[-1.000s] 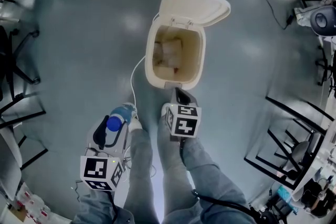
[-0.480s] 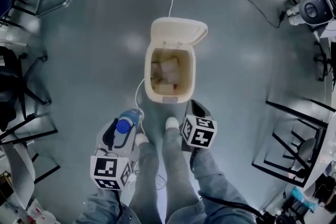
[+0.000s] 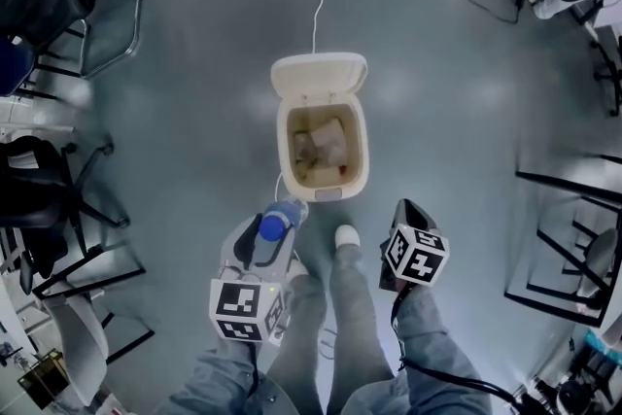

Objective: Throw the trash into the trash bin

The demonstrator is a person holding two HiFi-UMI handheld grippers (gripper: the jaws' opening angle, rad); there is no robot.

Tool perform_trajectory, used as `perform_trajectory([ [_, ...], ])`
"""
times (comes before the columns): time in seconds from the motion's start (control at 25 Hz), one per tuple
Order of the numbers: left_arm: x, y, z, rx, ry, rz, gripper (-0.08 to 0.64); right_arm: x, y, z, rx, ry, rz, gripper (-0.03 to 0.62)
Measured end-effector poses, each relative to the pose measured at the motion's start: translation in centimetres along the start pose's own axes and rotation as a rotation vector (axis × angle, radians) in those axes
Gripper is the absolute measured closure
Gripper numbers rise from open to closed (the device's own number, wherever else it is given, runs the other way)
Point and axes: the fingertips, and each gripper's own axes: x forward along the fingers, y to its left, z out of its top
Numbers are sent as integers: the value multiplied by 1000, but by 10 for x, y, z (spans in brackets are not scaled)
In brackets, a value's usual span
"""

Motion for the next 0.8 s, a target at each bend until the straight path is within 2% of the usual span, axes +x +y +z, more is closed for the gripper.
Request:
perform_trajectory([
  [0.2, 31, -7, 26, 61, -28, -25, 322, 2, -6, -6, 22, 8, 0, 589],
  [0.36, 66, -9, 36, 68, -22, -36, 322, 4, -19, -9, 21, 31, -4, 589],
  [0.8, 162, 0, 13, 40, 96, 12, 322, 22, -60, -11, 33, 102, -39, 589],
])
